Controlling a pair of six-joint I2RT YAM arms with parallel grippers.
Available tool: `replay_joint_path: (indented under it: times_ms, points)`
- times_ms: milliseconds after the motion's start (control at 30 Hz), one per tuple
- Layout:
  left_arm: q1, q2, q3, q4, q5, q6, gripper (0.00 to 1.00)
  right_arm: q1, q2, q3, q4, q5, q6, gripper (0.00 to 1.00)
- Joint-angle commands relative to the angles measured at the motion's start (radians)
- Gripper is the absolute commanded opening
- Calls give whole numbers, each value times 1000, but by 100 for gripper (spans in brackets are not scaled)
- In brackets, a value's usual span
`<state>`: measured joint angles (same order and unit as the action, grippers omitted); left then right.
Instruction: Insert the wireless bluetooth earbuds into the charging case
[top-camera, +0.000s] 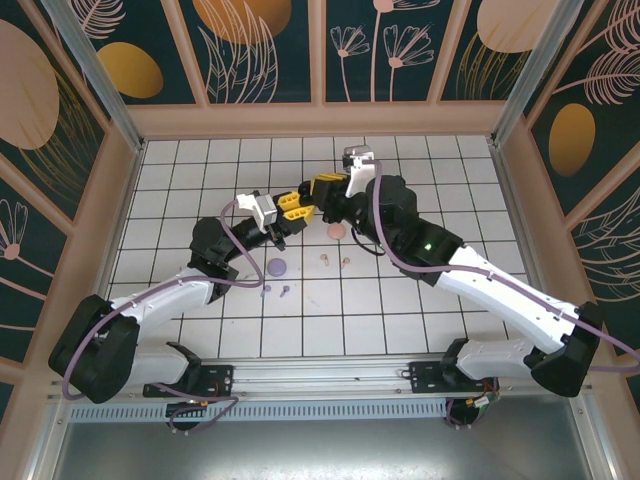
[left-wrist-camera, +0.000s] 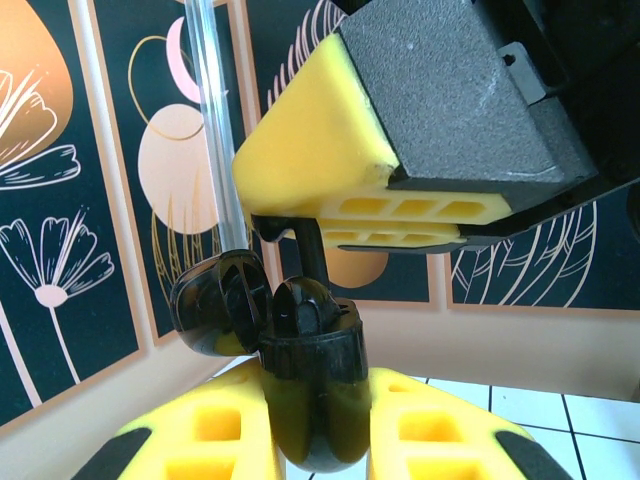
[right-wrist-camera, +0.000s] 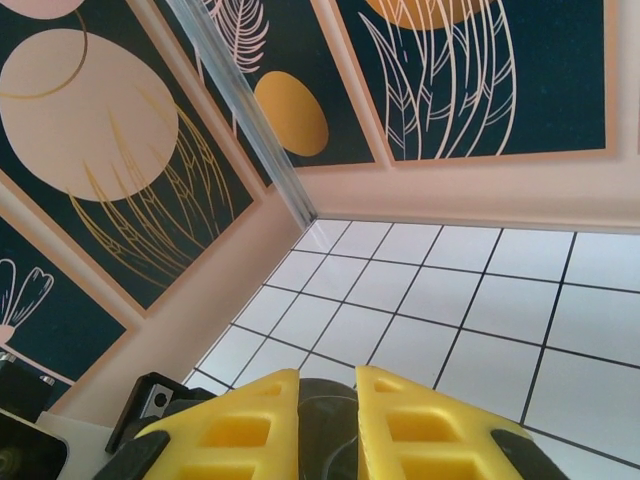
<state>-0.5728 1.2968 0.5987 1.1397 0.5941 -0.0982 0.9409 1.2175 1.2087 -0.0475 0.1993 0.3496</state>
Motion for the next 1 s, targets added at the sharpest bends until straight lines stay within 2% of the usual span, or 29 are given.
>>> replay_joint_path:
  times_ms: [0,567,967]
  points:
    - [-5,-5,24,19,17,2,0,4,13,-15,37,-13,15,17]
    - [-5,-10,24,23,5,3,0,11,36,-37,-22,-50,25,16]
    - [-5,-13,21,41,-16,-4,0,16,70,-38,-120,9,82,14]
